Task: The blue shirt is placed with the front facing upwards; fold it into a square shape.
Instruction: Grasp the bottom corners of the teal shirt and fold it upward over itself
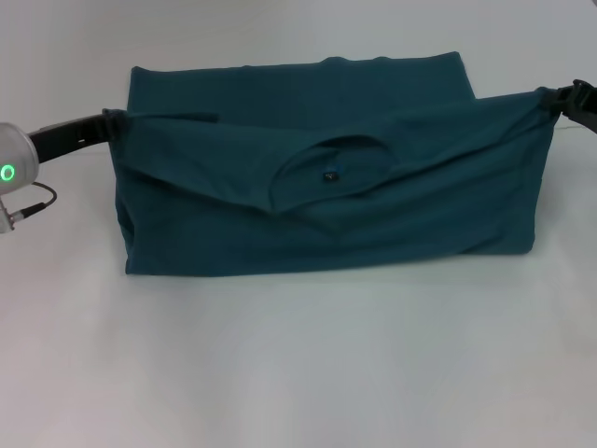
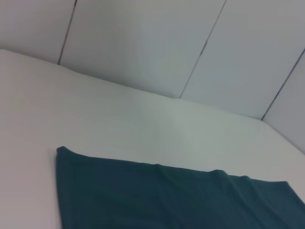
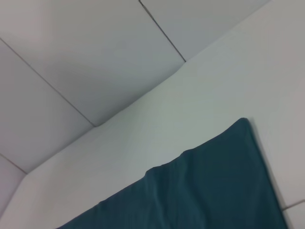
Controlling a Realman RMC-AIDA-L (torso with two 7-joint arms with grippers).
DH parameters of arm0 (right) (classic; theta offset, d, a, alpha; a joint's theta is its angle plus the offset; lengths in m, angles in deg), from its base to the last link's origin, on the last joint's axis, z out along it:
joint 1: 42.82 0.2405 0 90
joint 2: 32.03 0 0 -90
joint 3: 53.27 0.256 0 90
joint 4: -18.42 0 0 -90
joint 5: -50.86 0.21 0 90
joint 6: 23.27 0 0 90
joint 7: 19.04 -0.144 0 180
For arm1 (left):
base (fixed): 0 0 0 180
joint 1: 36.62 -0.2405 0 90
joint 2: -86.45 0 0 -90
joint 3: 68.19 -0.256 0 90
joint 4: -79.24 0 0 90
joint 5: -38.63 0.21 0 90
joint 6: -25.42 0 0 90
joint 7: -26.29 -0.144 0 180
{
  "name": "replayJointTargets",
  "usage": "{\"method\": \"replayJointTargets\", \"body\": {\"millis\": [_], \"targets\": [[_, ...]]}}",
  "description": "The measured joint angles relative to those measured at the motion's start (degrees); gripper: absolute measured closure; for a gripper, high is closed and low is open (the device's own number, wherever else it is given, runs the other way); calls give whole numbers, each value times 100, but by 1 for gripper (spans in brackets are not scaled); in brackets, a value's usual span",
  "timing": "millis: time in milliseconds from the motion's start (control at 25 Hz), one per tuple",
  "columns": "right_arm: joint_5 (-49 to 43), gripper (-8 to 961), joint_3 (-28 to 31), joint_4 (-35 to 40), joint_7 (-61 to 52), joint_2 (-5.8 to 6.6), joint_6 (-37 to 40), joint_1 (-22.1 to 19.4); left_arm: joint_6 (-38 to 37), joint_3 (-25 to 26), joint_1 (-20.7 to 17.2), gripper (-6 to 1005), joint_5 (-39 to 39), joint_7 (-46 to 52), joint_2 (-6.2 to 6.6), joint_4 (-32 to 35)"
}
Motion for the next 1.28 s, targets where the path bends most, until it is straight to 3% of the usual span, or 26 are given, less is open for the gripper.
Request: {"method": "replayJointTargets", "body": {"millis": [560,920,1120,1280], "targets": [[0,847,-115,-189,254,-54,-609,196,426,-1,54,955,2,-321,-51,85],[-4,843,-362,-350,424,-202,-1308,329,981,-158,271,943,3,-1149,-384,104],[-3,840,-385,-319,559,-271,-1568,311,1467,-555,340,936,3,-1166,-424,82],[0,685,-375,-221,660,-278,-1564,244,1449,-554,305,794,3,-1034,-378,-93]]}}
